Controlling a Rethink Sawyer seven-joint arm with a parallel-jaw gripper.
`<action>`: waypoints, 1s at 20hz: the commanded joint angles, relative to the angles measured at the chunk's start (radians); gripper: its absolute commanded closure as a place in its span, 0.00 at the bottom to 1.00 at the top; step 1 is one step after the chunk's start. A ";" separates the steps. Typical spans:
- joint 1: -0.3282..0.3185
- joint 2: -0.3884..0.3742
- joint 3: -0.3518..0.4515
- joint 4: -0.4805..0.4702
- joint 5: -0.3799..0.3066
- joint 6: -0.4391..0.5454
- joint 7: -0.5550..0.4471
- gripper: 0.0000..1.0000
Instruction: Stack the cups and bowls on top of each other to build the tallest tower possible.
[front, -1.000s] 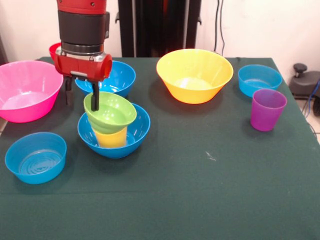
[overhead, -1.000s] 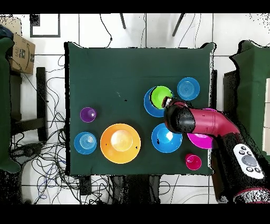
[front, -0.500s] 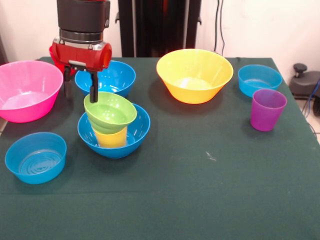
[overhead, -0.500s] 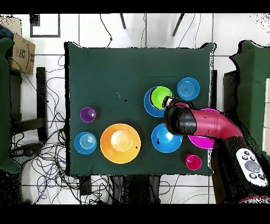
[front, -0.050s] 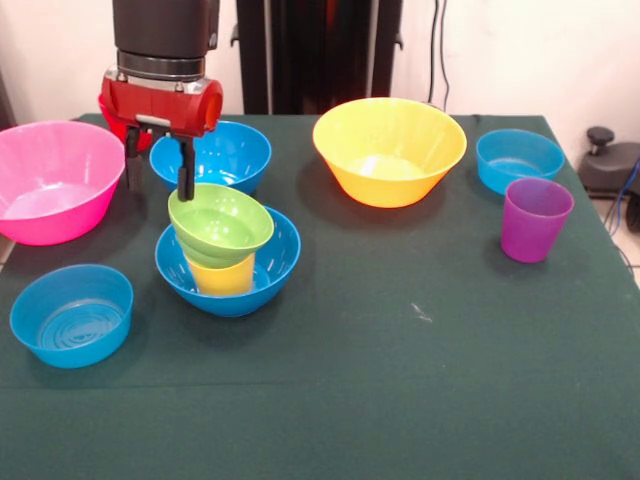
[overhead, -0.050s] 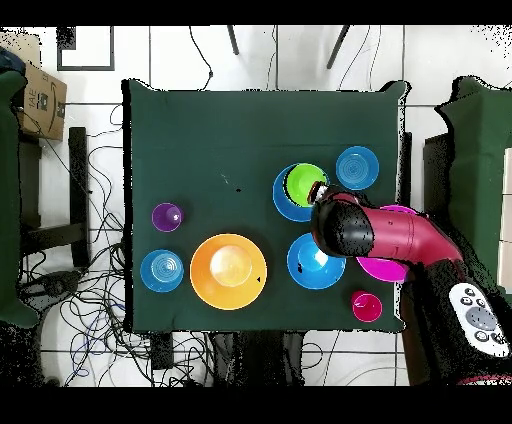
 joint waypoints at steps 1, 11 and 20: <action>0.041 0.054 0.014 0.023 -0.008 0.018 0.049 0.00; 0.045 0.070 0.004 0.015 -0.017 0.004 0.050 0.00; 0.018 0.095 0.009 -0.008 -0.037 -0.002 0.016 0.00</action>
